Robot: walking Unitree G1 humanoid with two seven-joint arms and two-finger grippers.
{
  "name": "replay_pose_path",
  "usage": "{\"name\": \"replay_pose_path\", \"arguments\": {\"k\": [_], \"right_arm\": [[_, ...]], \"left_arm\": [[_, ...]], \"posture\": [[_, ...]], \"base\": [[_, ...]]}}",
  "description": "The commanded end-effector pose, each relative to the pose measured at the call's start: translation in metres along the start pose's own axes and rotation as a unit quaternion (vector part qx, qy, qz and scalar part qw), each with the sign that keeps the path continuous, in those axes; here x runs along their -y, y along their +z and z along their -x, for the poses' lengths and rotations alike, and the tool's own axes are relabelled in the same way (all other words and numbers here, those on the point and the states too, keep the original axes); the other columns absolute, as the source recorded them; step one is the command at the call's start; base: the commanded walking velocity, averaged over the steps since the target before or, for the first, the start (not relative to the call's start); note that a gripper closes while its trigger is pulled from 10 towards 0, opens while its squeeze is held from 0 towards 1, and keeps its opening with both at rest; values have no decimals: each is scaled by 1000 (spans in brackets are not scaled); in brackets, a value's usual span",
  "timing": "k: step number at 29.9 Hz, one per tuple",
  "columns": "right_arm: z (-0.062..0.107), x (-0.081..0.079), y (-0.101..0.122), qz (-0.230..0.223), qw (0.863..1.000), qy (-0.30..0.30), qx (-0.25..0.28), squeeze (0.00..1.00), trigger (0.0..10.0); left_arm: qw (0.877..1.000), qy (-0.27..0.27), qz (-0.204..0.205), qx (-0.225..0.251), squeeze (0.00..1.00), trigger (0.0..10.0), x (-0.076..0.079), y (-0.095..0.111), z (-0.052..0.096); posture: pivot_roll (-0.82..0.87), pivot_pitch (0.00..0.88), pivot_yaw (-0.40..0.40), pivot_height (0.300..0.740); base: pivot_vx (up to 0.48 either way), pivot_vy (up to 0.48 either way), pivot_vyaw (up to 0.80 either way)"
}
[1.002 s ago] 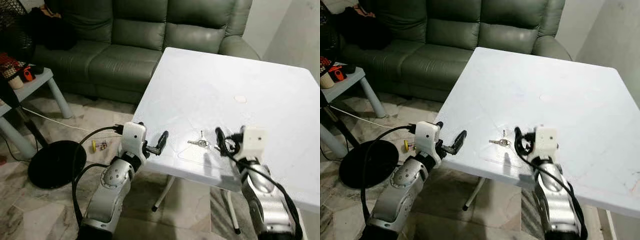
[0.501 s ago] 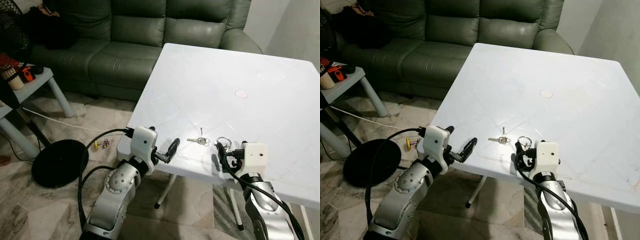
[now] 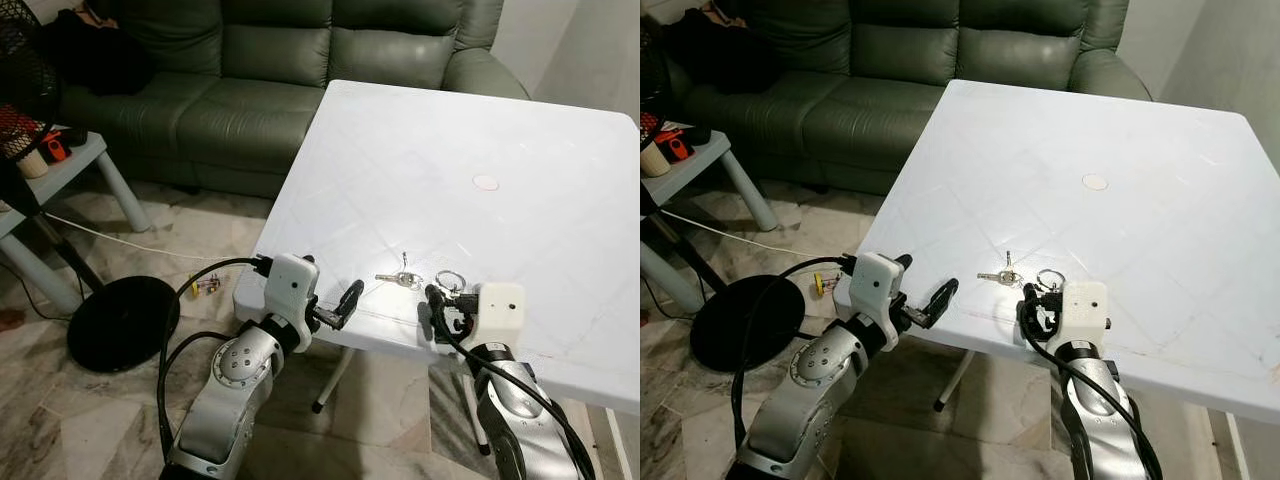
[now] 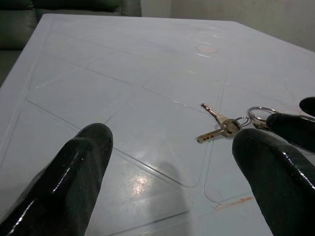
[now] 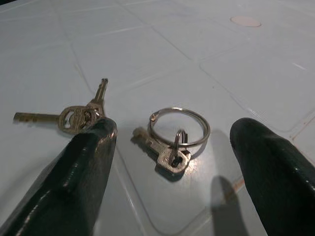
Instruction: Hang keys on a hook
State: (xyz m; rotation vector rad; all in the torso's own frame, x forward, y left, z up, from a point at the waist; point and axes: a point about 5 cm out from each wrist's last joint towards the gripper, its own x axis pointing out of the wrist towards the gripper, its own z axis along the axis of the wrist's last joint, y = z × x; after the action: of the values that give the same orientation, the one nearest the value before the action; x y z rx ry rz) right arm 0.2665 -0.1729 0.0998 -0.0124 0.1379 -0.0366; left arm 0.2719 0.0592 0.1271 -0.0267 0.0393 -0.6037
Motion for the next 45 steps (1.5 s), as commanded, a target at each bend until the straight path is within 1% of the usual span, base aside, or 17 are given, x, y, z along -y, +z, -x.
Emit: {"name": "replay_pose_path", "arguments": {"k": [1,2,3,4,6,7,8,9,10,11,12,13,29,32,41,43,45], "right_arm": [[0,-1,6,-4,1000,-9,1,0,10000],[0,-1,6,-6,1000,-10,0,0,10000],[0,-2,7,-6,1000,-11,2,0,9647],[0,-2,8,-5,1000,-13,2,0,7569],[-1,-3,9,-8,1000,-18,1,0,7569],[-2,-5,12,-16,1000,-25,0,0,2745],[-2,-6,12,-18,999,-26,-1,0,2941],[-3,-7,13,-18,999,-28,-5,0,1882],[-3,-7,13,-18,999,-28,-5,0,1882],[-3,-8,13,-20,999,-35,-14,0,1020],[-4,-9,13,-21,999,-40,-21,0,1020],[-3,-10,14,-31,999,-39,-17,0,0],[-1,-19,13,-17,998,-57,-36,0,0],[0,-19,12,-21,997,-58,-39,0,0],[1,-27,11,-30,997,-57,-46,0,0],[1,-28,12,-26,997,-58,-43,0,0],[1,-30,11,-35,996,-66,-43,0,0]], "left_arm": [[1000,-3,-3,2,0,10000,1,3,1],[1000,-3,-3,2,0,10000,1,3,1],[1000,-2,-3,1,0,10000,0,3,1],[1000,-2,-3,1,0,10000,0,3,1],[1000,-1,-3,1,0,10000,0,3,2],[1000,0,-2,1,0,10000,0,3,2],[1000,0,-2,1,0,10000,0,3,2],[1000,0,-2,1,0,10000,0,3,2],[1000,0,-2,1,0,10000,0,3,2],[1000,1,-2,1,0,10000,0,4,2],[1000,1,-2,1,0,10000,0,4,2],[1000,1,-2,1,0,10000,0,4,2],[1000,2,1,1,0,10000,1,5,4],[1000,2,2,1,0,10000,2,5,4],[1000,7,5,1,0,10000,1,6,4],[1000,7,6,2,0,10000,1,6,5],[1000,7,6,2,0,10000,2,6,5]], "posture": [[-22,104,-25,740],[-22,104,-25,740],[-22,104,-25,740],[-18,108,-25,740],[-18,108,-25,740],[-18,108,-25,740],[-18,108,-25,740],[-18,108,-25,740],[-18,108,-25,740],[-13,110,-26,740],[-13,110,-26,740],[-12,112,-25,740],[-5,118,-29,740],[0,121,-31,740],[9,125,-35,740],[11,124,-35,740],[13,125,-35,740]], "base": [[0,0,0],[0,0,0],[0,0,0],[0,0,0],[0,0,0],[0,0,0],[0,0,0],[0,0,0],[0,0,0],[0,0,0],[0,0,0],[0,0,0],[0,0,0],[0,0,0],[0,0,0],[0,0,0],[0,0,0]]}}
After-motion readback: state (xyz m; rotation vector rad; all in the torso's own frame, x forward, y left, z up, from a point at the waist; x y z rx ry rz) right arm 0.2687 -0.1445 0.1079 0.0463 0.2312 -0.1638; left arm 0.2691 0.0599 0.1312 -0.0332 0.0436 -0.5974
